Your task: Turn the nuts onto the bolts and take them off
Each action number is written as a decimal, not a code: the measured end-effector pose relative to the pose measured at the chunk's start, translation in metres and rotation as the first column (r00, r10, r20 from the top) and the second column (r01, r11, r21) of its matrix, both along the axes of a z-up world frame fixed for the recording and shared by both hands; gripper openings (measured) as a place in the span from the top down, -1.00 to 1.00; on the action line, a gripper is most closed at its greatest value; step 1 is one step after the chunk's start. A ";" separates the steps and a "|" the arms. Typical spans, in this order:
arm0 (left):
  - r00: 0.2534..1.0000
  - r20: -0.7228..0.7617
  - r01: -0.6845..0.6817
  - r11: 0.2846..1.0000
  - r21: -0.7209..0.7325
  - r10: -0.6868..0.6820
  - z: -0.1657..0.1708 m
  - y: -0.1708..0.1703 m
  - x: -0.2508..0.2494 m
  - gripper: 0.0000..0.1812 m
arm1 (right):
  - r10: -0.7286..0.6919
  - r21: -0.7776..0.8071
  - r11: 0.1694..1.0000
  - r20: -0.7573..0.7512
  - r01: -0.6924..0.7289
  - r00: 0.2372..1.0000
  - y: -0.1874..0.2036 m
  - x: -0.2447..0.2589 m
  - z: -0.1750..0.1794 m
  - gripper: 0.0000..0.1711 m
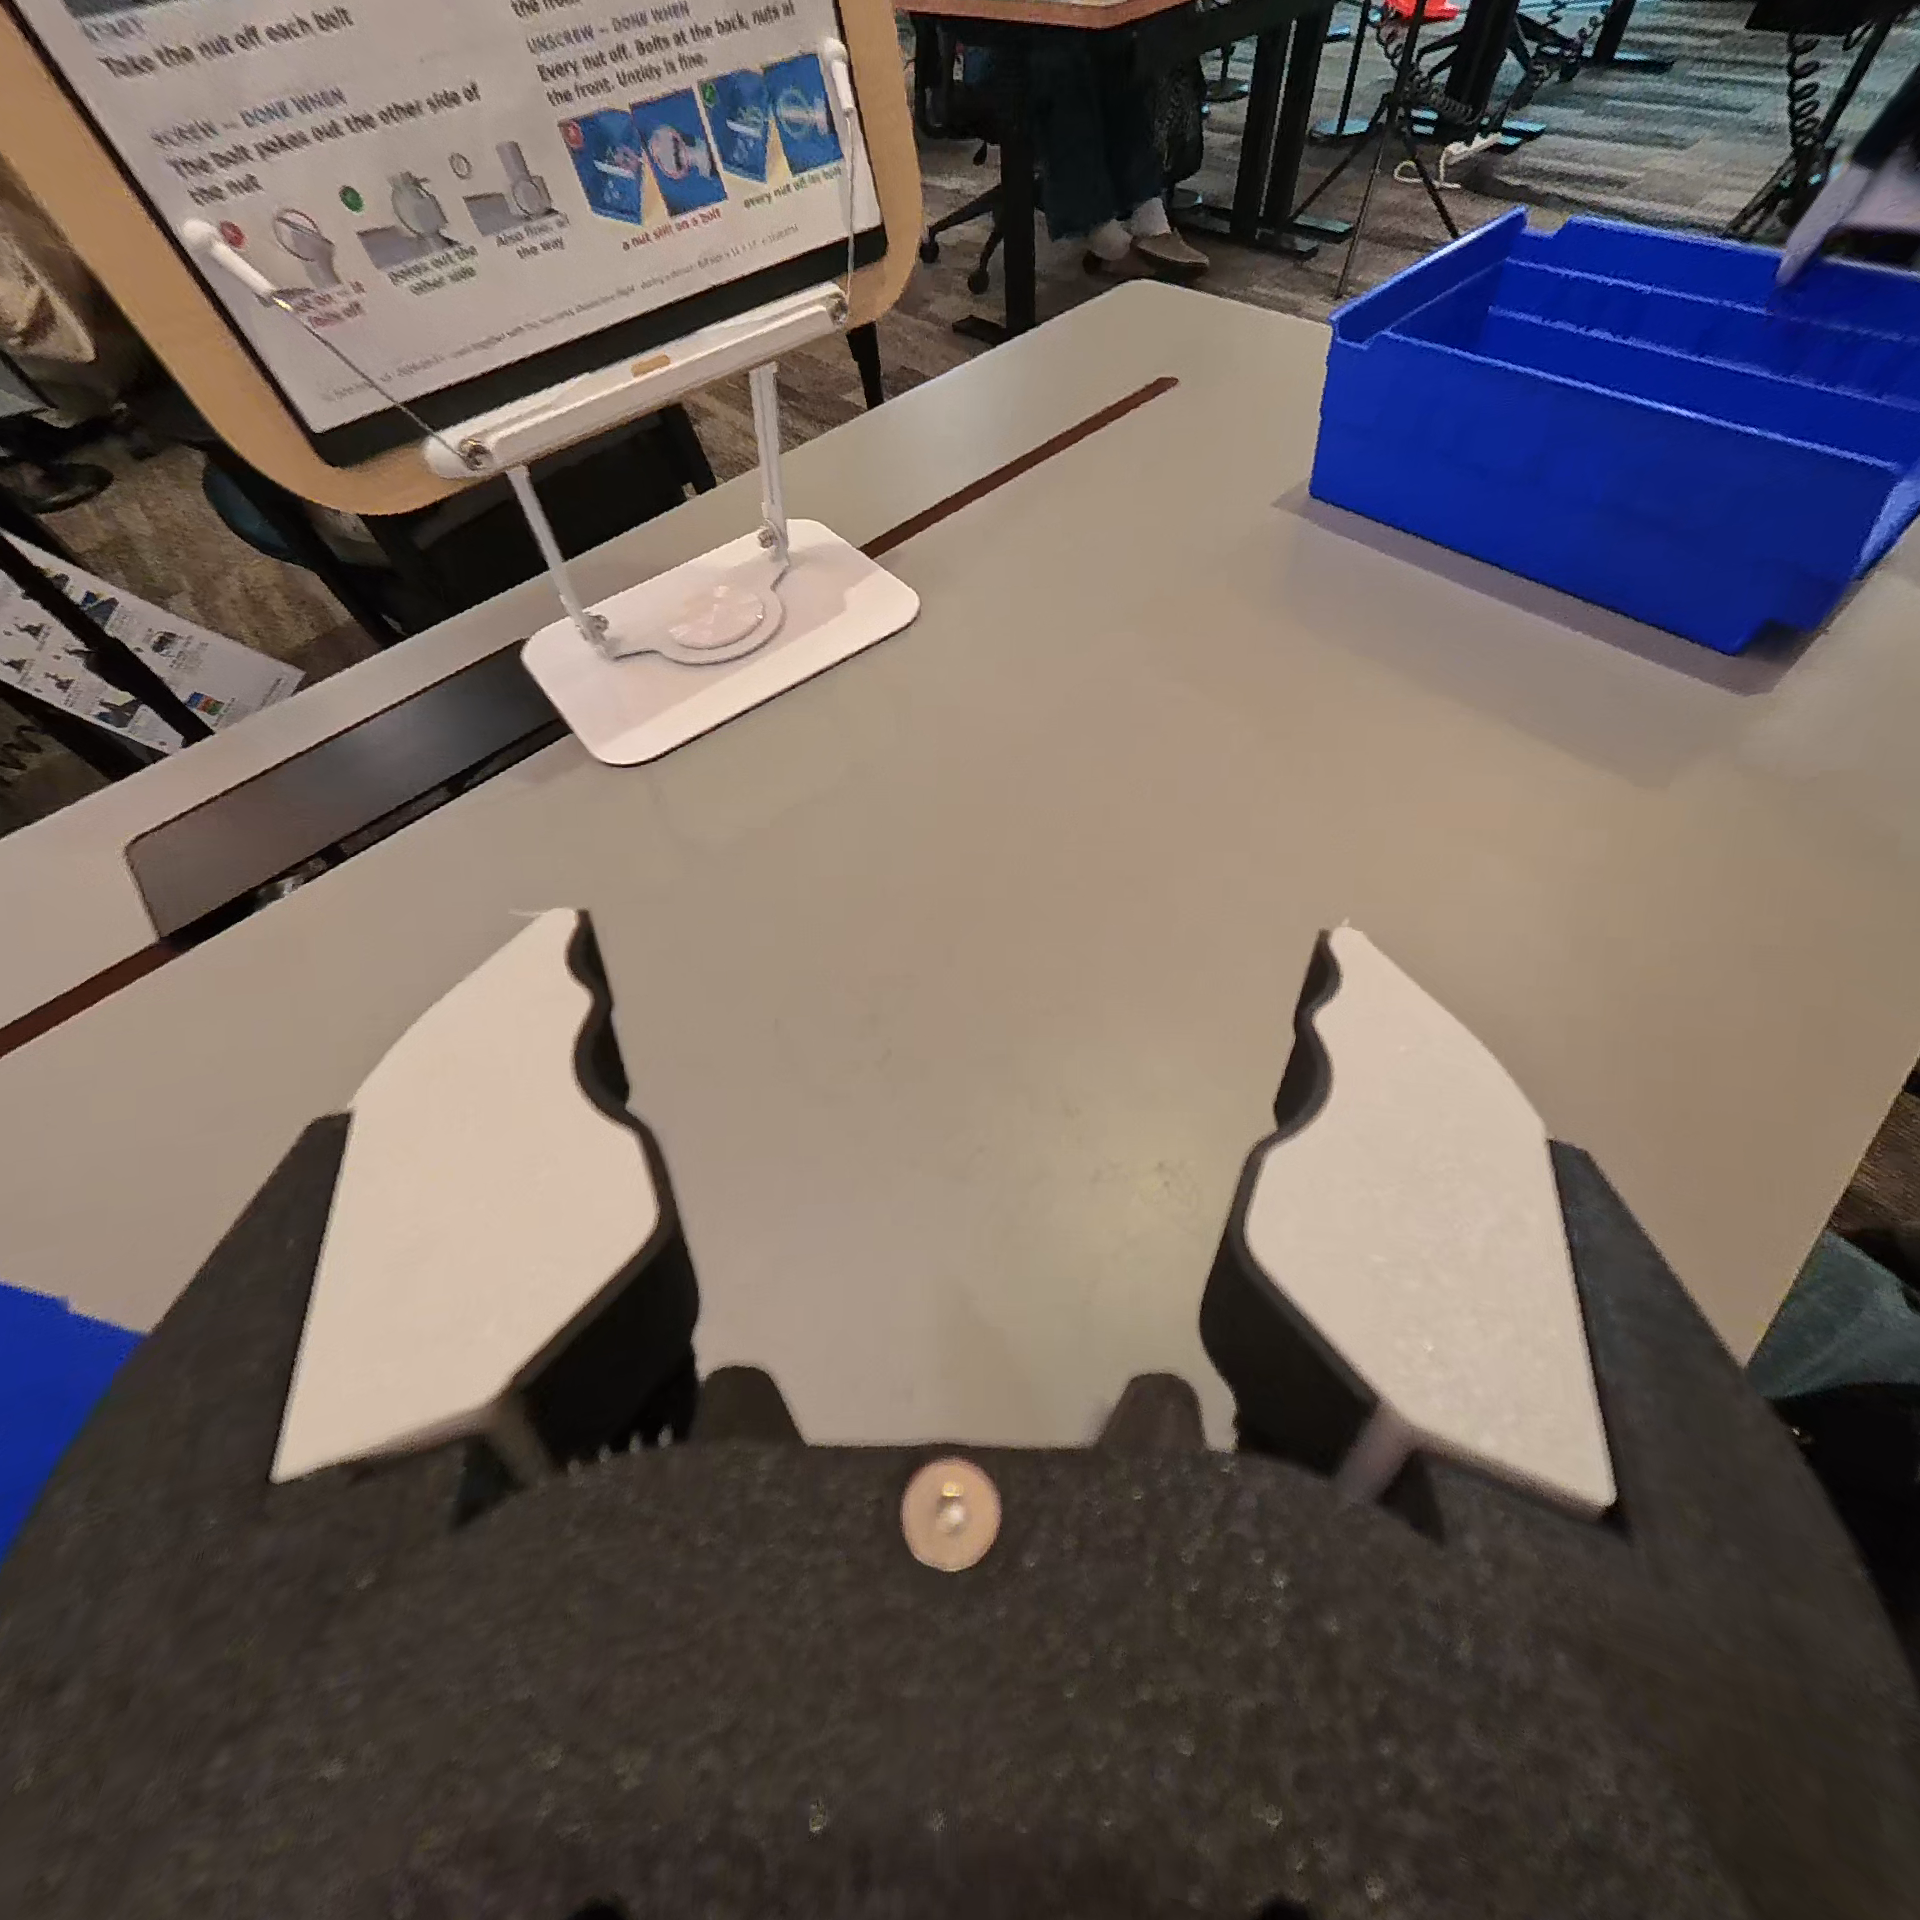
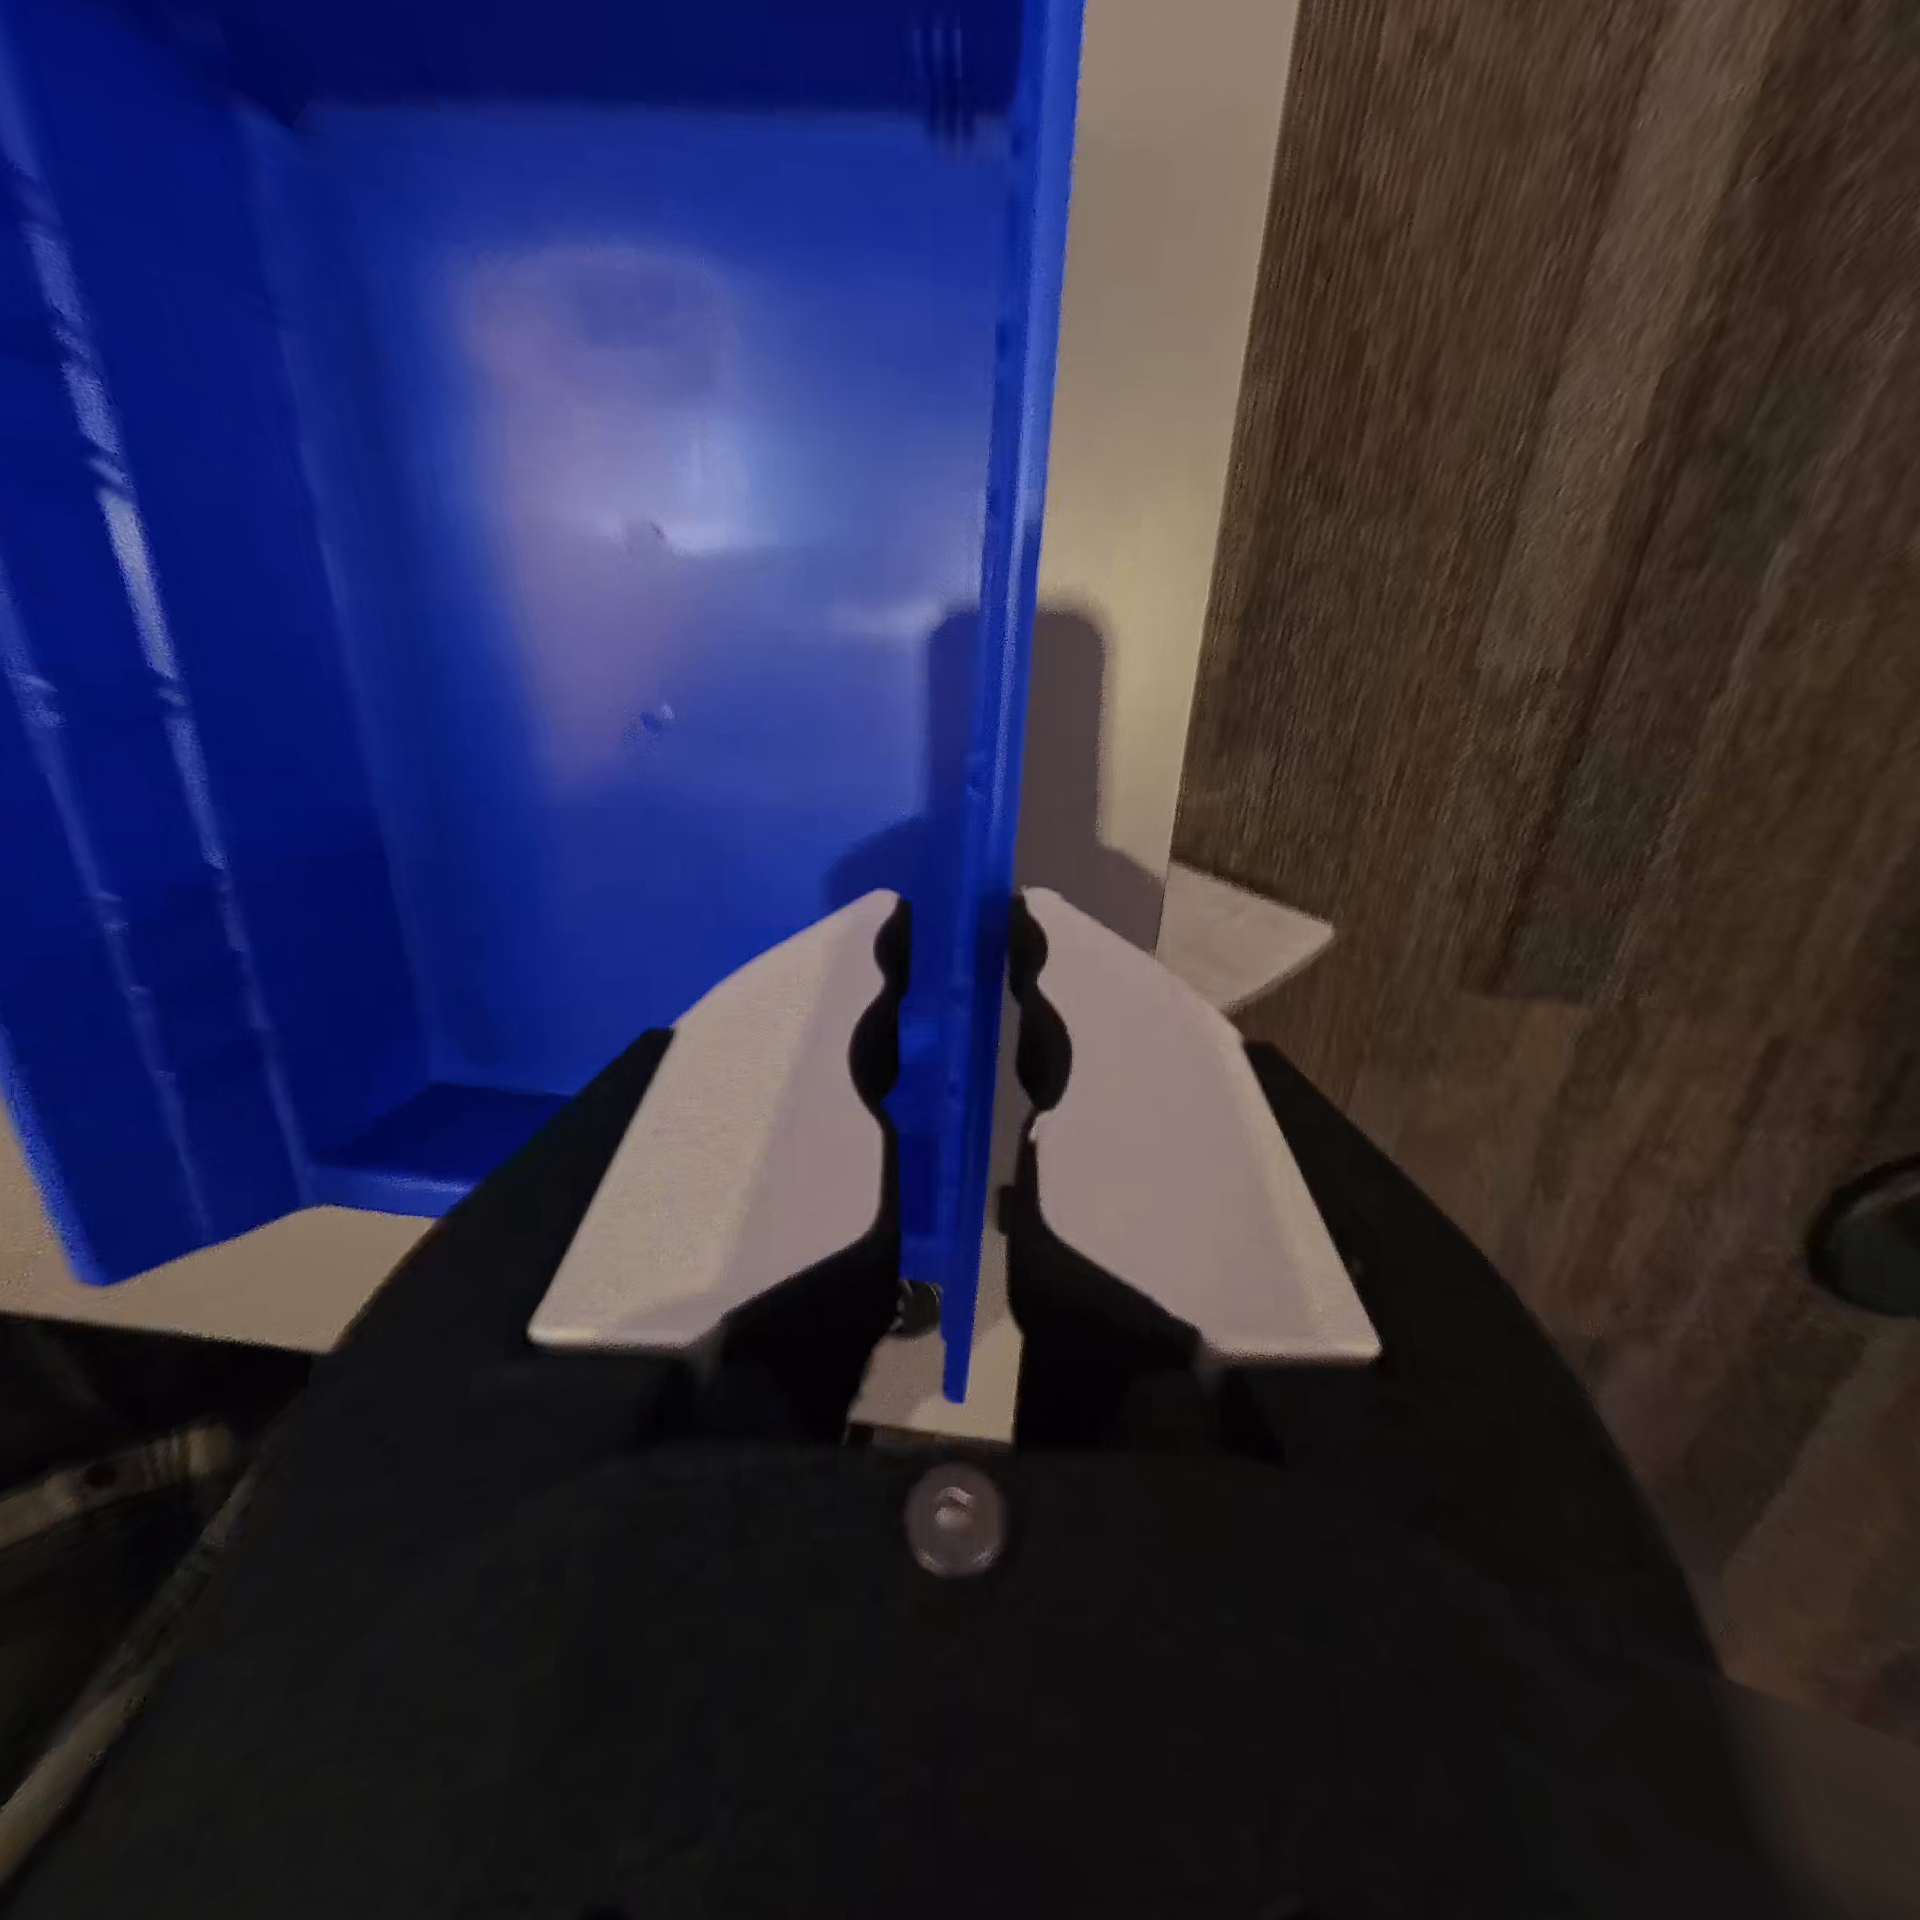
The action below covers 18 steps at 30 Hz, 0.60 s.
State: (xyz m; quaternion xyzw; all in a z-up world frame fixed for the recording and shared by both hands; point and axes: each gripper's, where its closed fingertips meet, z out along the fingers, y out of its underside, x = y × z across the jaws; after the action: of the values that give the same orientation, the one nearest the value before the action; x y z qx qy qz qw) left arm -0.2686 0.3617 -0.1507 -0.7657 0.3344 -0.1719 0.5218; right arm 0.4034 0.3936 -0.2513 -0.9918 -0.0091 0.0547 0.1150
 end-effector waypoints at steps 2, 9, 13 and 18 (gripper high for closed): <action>1.000 0.008 -0.025 1.000 0.015 0.025 0.005 0.000 -0.009 -0.39 | -0.004 0.150 0.989 0.001 0.003 1.000 0.010 -0.008 0.033 0.76; 0.996 0.036 -0.081 0.996 0.049 0.079 0.012 -0.008 -0.031 -0.47 | 0.100 0.561 0.818 0.081 -0.129 0.992 0.012 -0.105 0.130 0.39; 0.994 0.042 -0.098 0.994 0.037 0.097 0.006 -0.016 -0.041 -0.49 | 0.170 0.696 0.683 0.141 -0.220 0.975 -0.004 -0.186 0.142 0.02; 0.990 0.044 -0.135 0.990 0.036 0.133 0.005 -0.023 -0.057 -0.53 | 0.230 0.774 0.594 0.100 -0.221 0.968 -0.018 -0.266 0.113 -0.12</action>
State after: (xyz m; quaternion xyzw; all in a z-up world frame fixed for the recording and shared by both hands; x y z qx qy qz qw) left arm -0.3259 0.3389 -0.1457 -0.7724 0.2745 -0.1455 0.5540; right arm 0.1373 0.3758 -0.1385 -0.8342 -0.1563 0.0645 0.5250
